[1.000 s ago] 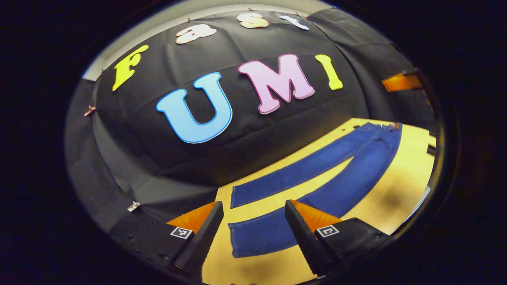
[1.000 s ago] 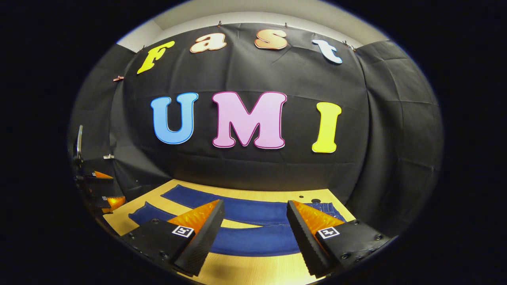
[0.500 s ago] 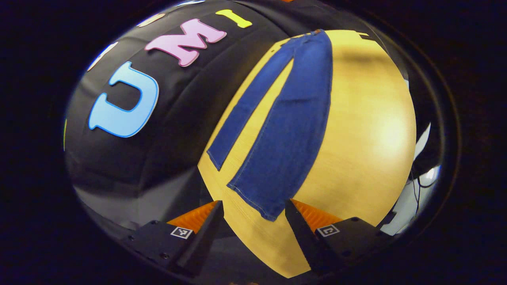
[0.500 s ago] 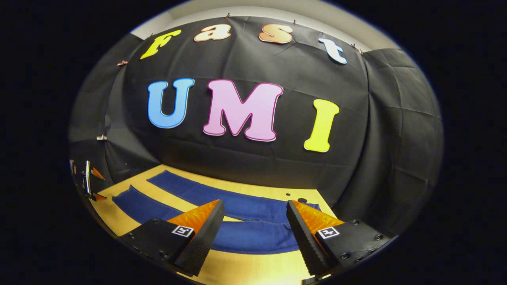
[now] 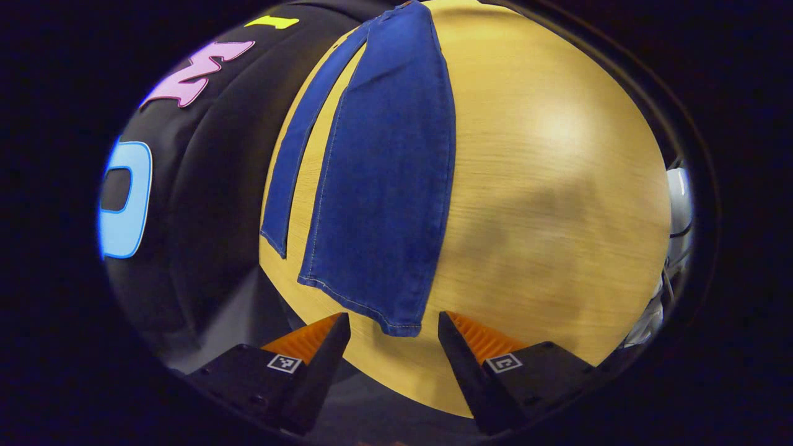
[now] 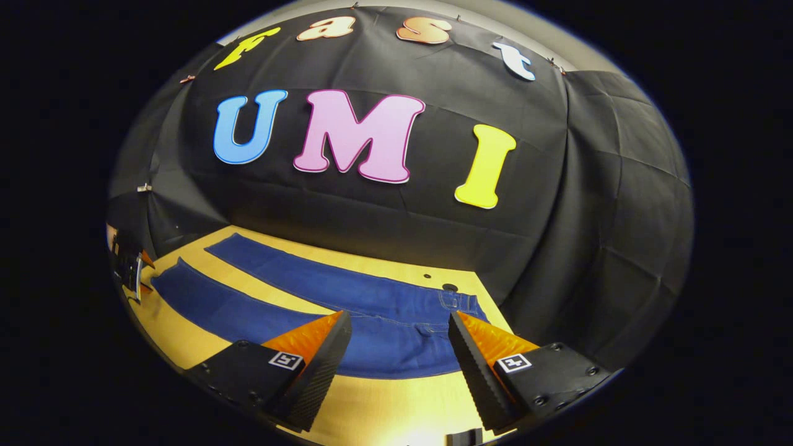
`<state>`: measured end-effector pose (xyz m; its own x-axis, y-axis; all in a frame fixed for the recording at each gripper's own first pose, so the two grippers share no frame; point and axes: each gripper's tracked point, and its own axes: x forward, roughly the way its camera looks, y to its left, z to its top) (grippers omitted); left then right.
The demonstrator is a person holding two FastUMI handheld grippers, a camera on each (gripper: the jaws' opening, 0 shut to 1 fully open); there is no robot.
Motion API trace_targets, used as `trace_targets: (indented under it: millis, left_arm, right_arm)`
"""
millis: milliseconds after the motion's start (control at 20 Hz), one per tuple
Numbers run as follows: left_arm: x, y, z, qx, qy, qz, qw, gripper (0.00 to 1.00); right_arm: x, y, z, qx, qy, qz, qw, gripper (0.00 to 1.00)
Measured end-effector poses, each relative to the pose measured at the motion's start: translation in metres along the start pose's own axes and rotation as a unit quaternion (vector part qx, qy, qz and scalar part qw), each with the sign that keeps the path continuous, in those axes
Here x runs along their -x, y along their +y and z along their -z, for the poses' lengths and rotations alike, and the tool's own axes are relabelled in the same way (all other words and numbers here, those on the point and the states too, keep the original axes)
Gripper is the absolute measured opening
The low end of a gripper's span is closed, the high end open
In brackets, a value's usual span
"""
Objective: Grasp the waist and the cuffs of the jeans and fold them to make the two legs overlap; first hold the waist and fold one-third of the jeans toward the cuffs, then hold the cuffs and fold the remaining one-third in the same direction to finish folding.
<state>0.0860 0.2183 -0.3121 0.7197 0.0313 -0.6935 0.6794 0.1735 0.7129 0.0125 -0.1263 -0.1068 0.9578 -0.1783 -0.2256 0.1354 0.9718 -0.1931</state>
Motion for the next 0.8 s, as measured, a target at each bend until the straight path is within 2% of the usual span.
trace_targets:
  millis: [200,350,400,450,500,550,650,800]
  left_arm:
    - [-0.021,0.018,-0.009,-0.005,-0.003,0.017,1.000,0.92]
    - [-0.034,0.023,-0.016,-0.001,-0.004,0.048,0.999,0.75]
    - [-0.036,0.025,-0.016,0.002,-0.001,0.056,0.998,0.69]
    - [-0.039,0.026,-0.014,0.007,0.006,0.063,0.998,0.59]
    - [-0.041,0.024,-0.015,0.011,0.012,0.069,0.998,0.54]
    - [-0.044,0.023,-0.014,0.013,0.015,0.070,0.997,0.40]
    - [-0.045,0.025,-0.017,0.012,0.018,0.053,0.998,0.21]
    - [-0.044,0.024,-0.021,0.024,0.013,0.048,0.999,0.12]
  right_arm:
    - [-0.024,-0.033,0.024,0.036,0.010,0.021,0.999,0.97]
    - [-0.048,-0.058,0.043,0.059,0.023,0.032,0.997,0.97]
    - [-0.057,-0.072,0.047,0.068,0.027,0.043,0.996,0.97]
    - [-0.063,-0.085,0.048,0.071,0.027,0.054,0.996,0.97]
    - [-0.071,-0.098,0.049,0.072,0.023,0.066,0.995,0.97]
    - [-0.078,-0.112,0.047,0.076,0.017,0.079,0.994,0.97]
    - [-0.092,-0.136,0.044,0.108,0.004,0.098,0.989,0.97]
    - [-0.110,-0.170,0.052,0.191,0.009,0.096,0.977,0.96]
